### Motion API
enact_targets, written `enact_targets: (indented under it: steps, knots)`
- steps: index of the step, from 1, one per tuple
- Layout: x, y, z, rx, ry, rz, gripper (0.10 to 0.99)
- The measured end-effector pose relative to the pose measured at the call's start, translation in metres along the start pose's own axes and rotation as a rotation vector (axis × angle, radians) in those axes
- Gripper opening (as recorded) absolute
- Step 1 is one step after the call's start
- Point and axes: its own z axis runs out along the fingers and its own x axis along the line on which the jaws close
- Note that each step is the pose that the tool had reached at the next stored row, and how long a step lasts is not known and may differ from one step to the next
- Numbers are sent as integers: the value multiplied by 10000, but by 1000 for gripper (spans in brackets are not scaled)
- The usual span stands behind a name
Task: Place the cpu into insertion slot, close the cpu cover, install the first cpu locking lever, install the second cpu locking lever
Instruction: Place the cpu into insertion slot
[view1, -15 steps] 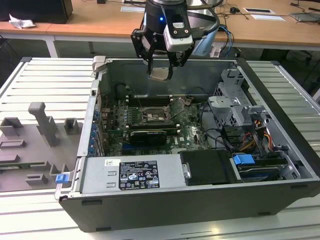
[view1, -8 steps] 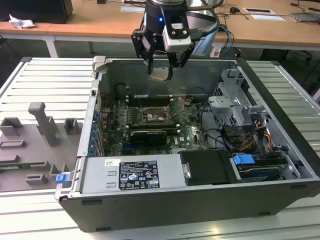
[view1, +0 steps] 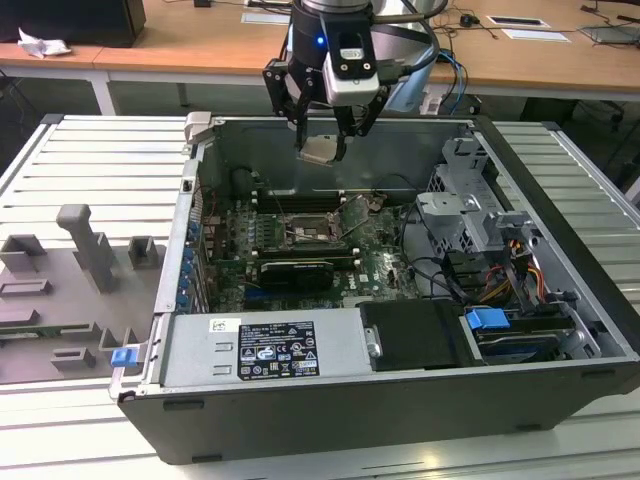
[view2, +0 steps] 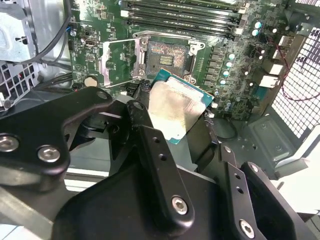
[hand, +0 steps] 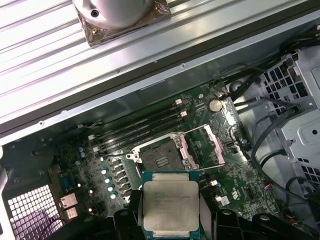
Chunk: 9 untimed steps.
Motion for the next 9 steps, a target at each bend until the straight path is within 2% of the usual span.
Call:
enact_targets:
  steps: [9]
  knots:
    - [0, 0, 5, -5, -18, 213, 541]
